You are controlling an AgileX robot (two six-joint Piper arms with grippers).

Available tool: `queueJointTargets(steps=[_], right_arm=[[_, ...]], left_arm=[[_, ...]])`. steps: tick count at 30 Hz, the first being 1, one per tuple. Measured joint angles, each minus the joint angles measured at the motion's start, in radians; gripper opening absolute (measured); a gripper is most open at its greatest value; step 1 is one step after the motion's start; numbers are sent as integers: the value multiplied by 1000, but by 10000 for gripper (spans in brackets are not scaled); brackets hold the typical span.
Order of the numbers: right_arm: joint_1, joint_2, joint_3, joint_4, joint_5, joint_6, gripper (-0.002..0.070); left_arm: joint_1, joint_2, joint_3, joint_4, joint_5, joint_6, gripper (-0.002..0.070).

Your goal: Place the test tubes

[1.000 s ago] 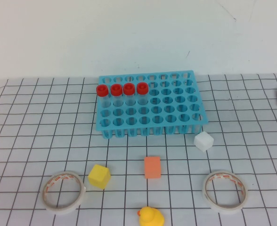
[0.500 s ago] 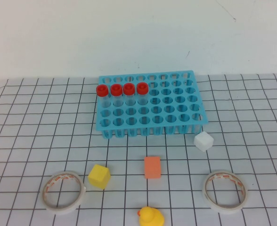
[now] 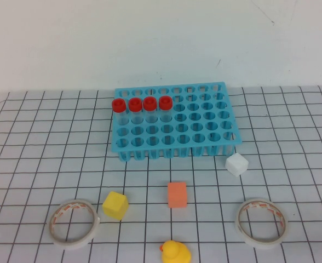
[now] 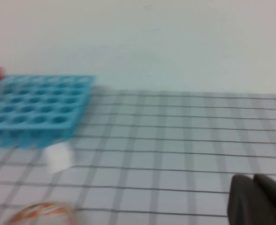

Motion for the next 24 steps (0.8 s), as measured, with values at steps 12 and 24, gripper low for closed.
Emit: queueJointTargets(steps=[12, 24], right_arm=[[-171, -128, 102, 2, 84, 30, -1], [-75, -130, 101, -149, 186, 331, -1]], left_arm=[[0, 0, 0, 0, 0, -5, -2], [0, 0, 0, 0, 0, -4, -2]])
